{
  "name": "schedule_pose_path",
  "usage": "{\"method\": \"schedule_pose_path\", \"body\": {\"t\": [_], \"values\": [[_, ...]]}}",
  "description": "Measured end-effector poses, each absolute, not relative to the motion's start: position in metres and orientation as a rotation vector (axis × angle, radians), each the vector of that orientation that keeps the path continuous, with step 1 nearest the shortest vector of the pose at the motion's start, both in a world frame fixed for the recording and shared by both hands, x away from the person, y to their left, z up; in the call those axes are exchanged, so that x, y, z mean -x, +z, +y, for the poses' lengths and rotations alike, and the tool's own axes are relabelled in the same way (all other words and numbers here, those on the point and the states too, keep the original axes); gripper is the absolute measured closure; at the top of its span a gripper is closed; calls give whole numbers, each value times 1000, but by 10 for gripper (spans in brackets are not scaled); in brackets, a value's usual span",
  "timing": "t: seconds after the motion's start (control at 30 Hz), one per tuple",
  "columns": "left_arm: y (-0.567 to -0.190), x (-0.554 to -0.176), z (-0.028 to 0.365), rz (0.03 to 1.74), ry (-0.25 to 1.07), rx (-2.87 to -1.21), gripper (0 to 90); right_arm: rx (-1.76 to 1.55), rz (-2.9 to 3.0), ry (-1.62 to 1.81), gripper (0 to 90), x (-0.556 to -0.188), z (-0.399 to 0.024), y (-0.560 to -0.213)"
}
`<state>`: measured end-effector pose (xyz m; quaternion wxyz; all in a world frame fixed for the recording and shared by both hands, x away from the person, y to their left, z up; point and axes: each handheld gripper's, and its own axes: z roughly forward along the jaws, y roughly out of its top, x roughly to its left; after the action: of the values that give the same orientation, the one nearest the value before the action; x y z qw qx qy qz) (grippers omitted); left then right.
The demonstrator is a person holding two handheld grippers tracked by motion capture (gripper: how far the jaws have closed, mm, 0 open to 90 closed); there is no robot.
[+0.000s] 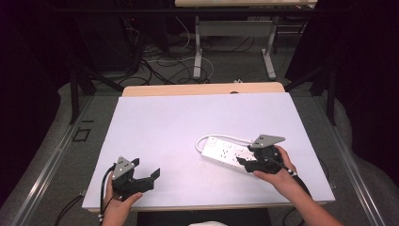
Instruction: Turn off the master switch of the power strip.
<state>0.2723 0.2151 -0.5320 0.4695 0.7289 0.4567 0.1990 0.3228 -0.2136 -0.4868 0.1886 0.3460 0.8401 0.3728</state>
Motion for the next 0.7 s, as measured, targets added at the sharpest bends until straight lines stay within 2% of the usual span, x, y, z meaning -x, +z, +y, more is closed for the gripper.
{"method": "schedule_pose_path", "body": {"t": [0.37, 0.47, 0.53, 0.7], "values": [[-533, -272, 215, 1135, 495, -1798, 93, -970, 2351, 1079, 382, -337, -197, -473], [-533, -273, 215, 1130, 502, -1810, 68, -945, 2355, 1086, 382, -342, -193, -470], [-533, -273, 214, 1135, 509, -1818, 16, -946, 2361, 1101, 381, -346, -189, -468], [-534, -273, 212, 1144, 504, -1826, 5, -937, 2370, 1097, 379, -351, -181, -465]]}}
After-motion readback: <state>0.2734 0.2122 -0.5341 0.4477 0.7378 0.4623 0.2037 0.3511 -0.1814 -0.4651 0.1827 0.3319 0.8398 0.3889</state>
